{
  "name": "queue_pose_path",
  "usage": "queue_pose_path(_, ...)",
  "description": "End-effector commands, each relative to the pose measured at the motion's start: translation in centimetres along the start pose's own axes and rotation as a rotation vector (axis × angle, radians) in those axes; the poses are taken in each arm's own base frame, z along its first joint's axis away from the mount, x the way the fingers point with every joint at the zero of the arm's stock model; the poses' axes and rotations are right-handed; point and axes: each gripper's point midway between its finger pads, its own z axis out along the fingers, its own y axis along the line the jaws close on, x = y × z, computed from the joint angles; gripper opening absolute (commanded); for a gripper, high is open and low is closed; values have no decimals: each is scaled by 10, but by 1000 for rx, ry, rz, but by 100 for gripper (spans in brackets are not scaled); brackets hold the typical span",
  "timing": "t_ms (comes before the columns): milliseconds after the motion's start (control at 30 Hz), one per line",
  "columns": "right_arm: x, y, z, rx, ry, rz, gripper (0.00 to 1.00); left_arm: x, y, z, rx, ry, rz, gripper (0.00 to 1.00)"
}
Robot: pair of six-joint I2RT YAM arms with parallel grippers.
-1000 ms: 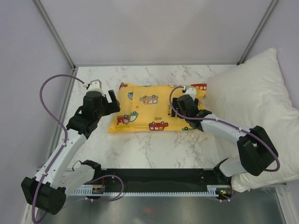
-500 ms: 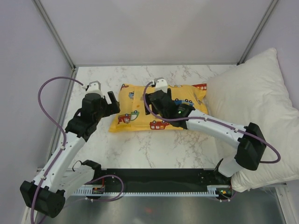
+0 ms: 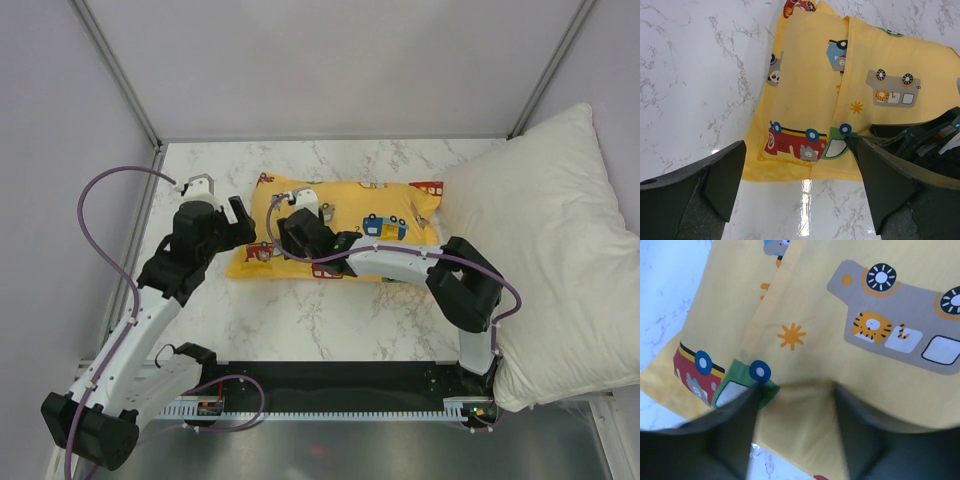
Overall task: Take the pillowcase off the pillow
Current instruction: Locate the opening of the pillowcase, then expand the opening of the pillowcase
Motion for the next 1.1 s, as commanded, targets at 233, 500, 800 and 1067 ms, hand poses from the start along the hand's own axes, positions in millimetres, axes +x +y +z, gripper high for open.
queue_pose_path(233, 79, -38, -14, 62, 129, 38, 7, 9, -5, 5, 9, 11, -39, 98)
queue_pose_path(500, 102, -68, -51, 98, 143, 61, 0, 29, -20, 12, -1, 47, 26, 95)
queue_pose_path(800, 97, -65, -83, 49, 101, 109, 0, 69, -41, 38, 29, 114, 68, 92)
queue_pose_path(1067, 95, -62, -90, 34, 92, 118, 0, 87, -78, 48, 100, 138, 86, 92)
